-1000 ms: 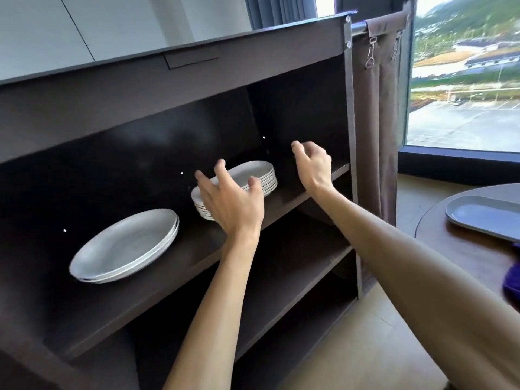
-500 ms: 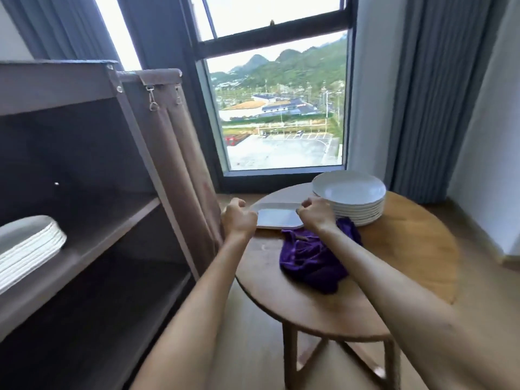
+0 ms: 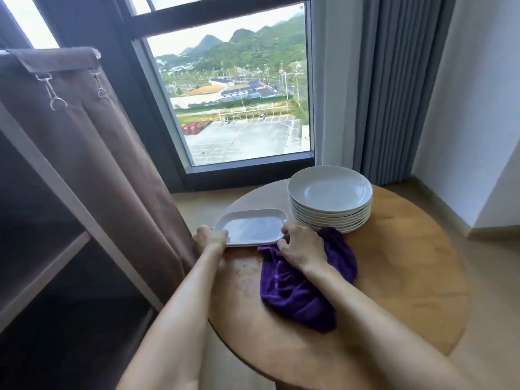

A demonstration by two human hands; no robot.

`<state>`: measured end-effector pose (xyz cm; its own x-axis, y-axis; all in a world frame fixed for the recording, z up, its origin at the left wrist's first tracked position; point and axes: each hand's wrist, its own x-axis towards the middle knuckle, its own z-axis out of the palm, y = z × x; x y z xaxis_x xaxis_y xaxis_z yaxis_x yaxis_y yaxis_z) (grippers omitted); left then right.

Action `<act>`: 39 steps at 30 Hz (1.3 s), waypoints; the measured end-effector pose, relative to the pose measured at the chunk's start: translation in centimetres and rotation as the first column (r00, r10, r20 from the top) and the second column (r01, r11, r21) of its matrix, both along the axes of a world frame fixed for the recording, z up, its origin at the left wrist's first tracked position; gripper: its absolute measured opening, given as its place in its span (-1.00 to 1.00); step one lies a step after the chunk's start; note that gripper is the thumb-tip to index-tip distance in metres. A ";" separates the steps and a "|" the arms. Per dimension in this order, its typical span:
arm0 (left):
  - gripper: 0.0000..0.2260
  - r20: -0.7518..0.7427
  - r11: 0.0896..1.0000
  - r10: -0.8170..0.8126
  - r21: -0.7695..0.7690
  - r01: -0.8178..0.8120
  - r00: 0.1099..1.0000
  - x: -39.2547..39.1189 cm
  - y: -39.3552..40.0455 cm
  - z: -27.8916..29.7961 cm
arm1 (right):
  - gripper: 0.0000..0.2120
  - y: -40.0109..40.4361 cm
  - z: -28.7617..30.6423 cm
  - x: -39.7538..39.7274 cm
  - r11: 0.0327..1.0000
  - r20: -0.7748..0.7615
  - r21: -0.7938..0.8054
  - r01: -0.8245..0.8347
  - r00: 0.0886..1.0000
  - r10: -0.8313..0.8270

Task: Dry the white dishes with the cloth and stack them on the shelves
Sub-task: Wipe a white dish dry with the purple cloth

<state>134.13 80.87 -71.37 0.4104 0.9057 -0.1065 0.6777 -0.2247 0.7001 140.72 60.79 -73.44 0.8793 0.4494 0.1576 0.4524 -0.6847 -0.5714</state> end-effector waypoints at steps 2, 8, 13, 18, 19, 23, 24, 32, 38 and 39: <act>-0.76 0.013 1.000 -0.004 -0.005 0.004 1.000 -0.1 0.5 -0.1 | -0.80 0.0 -0.1 0.1 1.000 0.024 0.009 0.014 1.000 -0.014; -0.91 -0.024 1.000 -0.023 -0.007 0.023 0.999 -0.6 1.0 0.4 | -0.81 -0.6 -0.2 -0.1 0.999 0.019 0.053 -0.006 1.000 0.005; -0.82 -0.039 1.000 0.010 0.003 -0.010 0.999 -1.6 0.1 0.1 | -0.82 -1.9 0.5 -0.8 0.998 -0.017 0.057 -0.017 1.000 0.018; -0.72 -0.019 0.998 0.031 -0.046 -0.032 0.999 -3.3 -1.2 0.2 | -0.74 -4.6 1.2 -2.3 0.996 -0.064 -0.030 -0.089 0.994 0.087; -0.72 -0.016 0.998 0.030 -0.046 -0.031 0.999 -3.4 -1.4 0.3 | -0.72 -5.2 1.4 -2.3 0.994 -0.071 -0.042 -0.104 0.992 0.101; -0.70 -0.010 0.996 0.070 -0.051 -0.070 0.998 -4.2 -2.4 1.4 | -0.69 -6.8 2.0 -2.7 0.992 -0.087 -0.066 -0.111 0.991 0.105; -0.68 0.002 0.995 0.088 -0.055 -0.088 0.996 -4.4 -2.4 1.7 | -0.67 -7.0 2.2 -2.9 0.990 -0.084 -0.088 -0.107 0.991 0.100; -0.85 0.395 0.900 0.309 -0.416 -0.132 0.865 -5.5 -3.2 4.3 | 0.02 -8.2 2.8 -4.7 0.942 -0.206 -0.322 -0.092 0.978 0.026; -0.91 0.500 0.697 0.415 -0.712 0.088 0.760 -7.8 -6.9 5.8 | -0.55 -7.6 3.0 -6.3 0.906 -0.088 -0.420 -0.058 0.996 0.023; -0.90 0.513 0.683 0.417 -0.721 0.113 0.751 -8.1 -7.6 5.5 | -0.63 -7.5 2.8 -6.6 0.929 -0.042 -0.370 -0.018 0.999 0.003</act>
<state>126.07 73.28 -65.86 0.4796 0.7262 -0.4926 0.0275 0.5486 0.8356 134.15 53.27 -70.67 0.8763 0.4785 -0.0568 0.4430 -0.8465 -0.2954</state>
